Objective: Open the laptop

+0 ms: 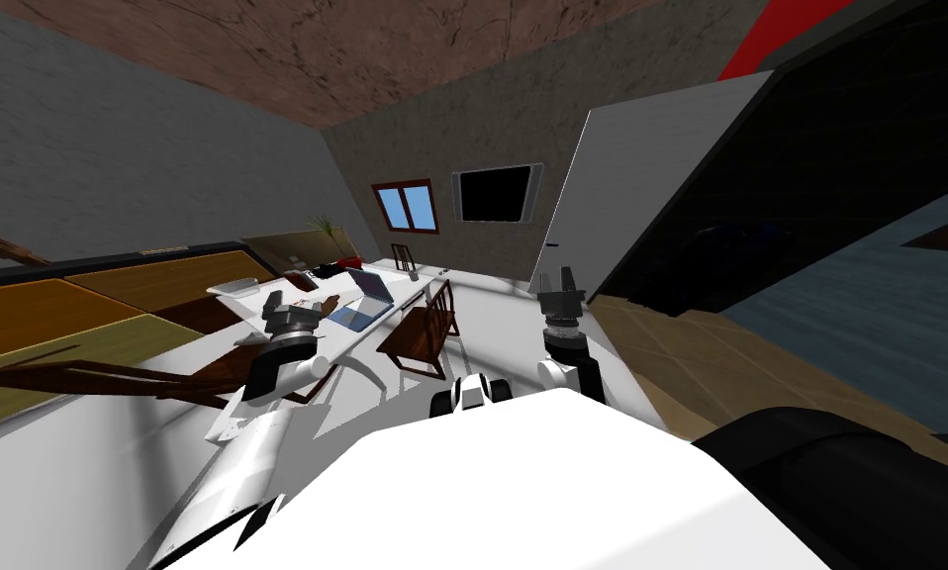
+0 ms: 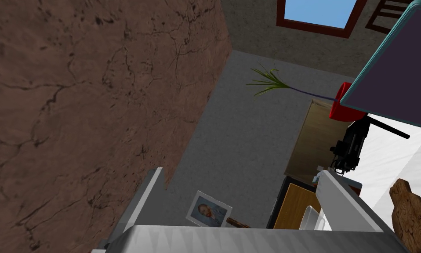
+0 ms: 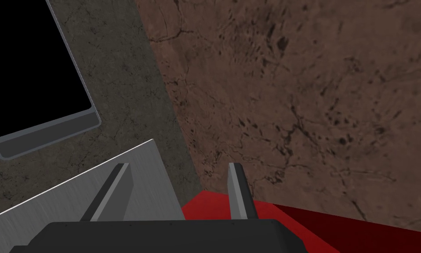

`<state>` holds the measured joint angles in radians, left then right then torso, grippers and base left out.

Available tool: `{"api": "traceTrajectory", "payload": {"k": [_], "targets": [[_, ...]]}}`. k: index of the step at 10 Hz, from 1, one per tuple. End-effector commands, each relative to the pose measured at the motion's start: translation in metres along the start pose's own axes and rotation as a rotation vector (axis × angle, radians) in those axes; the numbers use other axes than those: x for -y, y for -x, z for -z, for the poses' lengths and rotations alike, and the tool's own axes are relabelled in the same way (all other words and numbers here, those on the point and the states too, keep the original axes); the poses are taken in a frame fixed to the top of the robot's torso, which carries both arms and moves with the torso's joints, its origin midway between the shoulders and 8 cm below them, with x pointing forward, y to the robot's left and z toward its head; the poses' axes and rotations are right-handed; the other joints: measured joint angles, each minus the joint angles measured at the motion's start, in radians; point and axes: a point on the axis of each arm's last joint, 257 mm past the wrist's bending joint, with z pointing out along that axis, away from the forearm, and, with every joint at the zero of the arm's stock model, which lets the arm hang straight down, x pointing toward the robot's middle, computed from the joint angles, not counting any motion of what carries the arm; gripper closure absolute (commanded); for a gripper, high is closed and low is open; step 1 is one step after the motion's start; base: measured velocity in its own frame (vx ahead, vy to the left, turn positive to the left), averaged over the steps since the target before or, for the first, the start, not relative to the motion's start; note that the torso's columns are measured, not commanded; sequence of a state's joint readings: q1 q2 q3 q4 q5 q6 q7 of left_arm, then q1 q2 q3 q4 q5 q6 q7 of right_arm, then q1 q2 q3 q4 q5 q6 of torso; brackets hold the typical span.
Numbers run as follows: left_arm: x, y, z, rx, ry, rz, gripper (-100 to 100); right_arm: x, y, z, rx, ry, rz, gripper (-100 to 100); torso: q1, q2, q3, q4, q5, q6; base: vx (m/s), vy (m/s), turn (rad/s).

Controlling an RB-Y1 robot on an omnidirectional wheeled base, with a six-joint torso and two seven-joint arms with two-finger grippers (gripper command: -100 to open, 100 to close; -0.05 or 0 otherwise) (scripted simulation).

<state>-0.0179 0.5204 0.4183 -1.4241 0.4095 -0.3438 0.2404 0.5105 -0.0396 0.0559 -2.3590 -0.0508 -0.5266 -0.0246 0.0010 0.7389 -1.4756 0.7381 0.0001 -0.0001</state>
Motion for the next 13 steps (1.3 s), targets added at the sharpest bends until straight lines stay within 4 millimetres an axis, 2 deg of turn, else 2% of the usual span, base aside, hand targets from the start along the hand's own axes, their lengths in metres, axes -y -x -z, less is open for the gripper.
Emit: {"api": "traceTrajectory", "payload": {"k": [1, 2, 3, 4, 5, 6, 7, 8, 9, 10, 11, 12, 13], "targets": [[-0.003, 0.028, -0.008, 0.059, 0.005, -0.005, -100, 0.0, 0.0, 0.0, 0.0, 0.0, 0.0, 0, -0.003, -0.001, 0.0, 0.0, -0.001, 0.0, 0.091, -0.107, 0.005], [-0.004, 0.028, -0.008, 0.061, 0.007, -0.006, -100, 0.0, 0.0, 0.0, 0.0, 0.0, 0.0, 0, -0.002, -0.002, -0.001, 0.0, 0.0, 0.0, 0.066, -0.056, 0.001], [0.007, 0.046, -0.018, 0.1, -0.013, -0.006, -100, 0.0, 0.0, 0.0, 0.0, 0.0, 0.0, 0, 0.002, -0.001, 0.0, 0.0, 0.001, 0.0, 0.122, -0.121, 0.0], [-0.003, 0.054, -0.014, 0.115, 0.008, -0.008, -100, 0.0, 0.0, 0.0, 0.0, 0.0, 0.0, 0, -0.002, -0.003, -0.002, -0.001, 0.0, 0.0, 0.116, -0.116, 0.013], [-0.004, 0.055, -0.014, 0.117, 0.01, -0.009, -100, 0.0, 0.0, 0.0, 0.0, 0.0, 0.0, 0, -0.002, -0.002, -0.001, -0.001, -0.001, 0.0, 0.045, -0.052, 0.001], [0.008, 0.071, -0.023, 0.154, -0.014, -0.006, -100, 0.0, 0.0, 0.0, 0.0, 0.0, 0.0, 0, 0.002, 0.002, 0.001, 0.001, 0.001, 0.0, 0.083, -0.079, 0.0], [-0.003, 0.079, -0.018, 0.172, 0.01, -0.008, -100, 0.0, 0.0, 0.0, 0.0, 0.0, 0.0, 0, 0.0, 0.0, 0.0, 0.0, 0.0, 0.0, 0.111, -0.051, 0.006], [-0.005, 0.081, -0.017, 0.175, 0.015, -0.008, -100, 0.0, 0.0, 0.0, 0.0, 0.0, 0.0, 0, 0.0, -0.002, -0.001, 0.0, 0.0, 0.0, 0.082, -0.045, 0.021], [0.006, 0.097, -0.025, 0.214, -0.007, -0.003, -100, 0.0, 0.0, 0.0, 0.0, 0.0, 0.0, 0, 0.0, -0.001, 0.0, 0.0, 0.0, 0.0, 0.132, -0.074, -0.006], [-0.003, 0.103, -0.021, 0.227, 0.01, -0.004, -100, 0.0, 0.0, 0.0, 0.0, 0.0, 0.0, 0, -0.002, -0.003, -0.002, -0.001, -0.001, 0.0, 0.135, -0.081, 0.026], [0.003, 0.12, -0.026, 0.272, -0.001, 0.003, -100, 0.0, 0.0, 0.0, 0.0, 0.0, 0.0, 0, -0.002, -0.003, -0.002, -0.001, -0.001, 0.0, 0.186, -0.114, -0.009], [-0.008, 0.128, -0.021, 0.288, 0.022, 0.003, -100, 0.0, 0.0, 0.0, 0.0, 0.0, 0.0, 0, -0.004, -0.004, -0.002, -0.001, -0.001, 0.0, 0.174, -0.116, 0.03], [-0.002, 0.143, -0.025, 0.33, 0.009, 0.013, -100, 0.0, 0.0, 0.0, 0.0, 0.0, 0.0, 0, -0.002, -0.002, -0.001, -0.001, 0.0, 0.0, 0.18, -0.124, 0.006]]}}
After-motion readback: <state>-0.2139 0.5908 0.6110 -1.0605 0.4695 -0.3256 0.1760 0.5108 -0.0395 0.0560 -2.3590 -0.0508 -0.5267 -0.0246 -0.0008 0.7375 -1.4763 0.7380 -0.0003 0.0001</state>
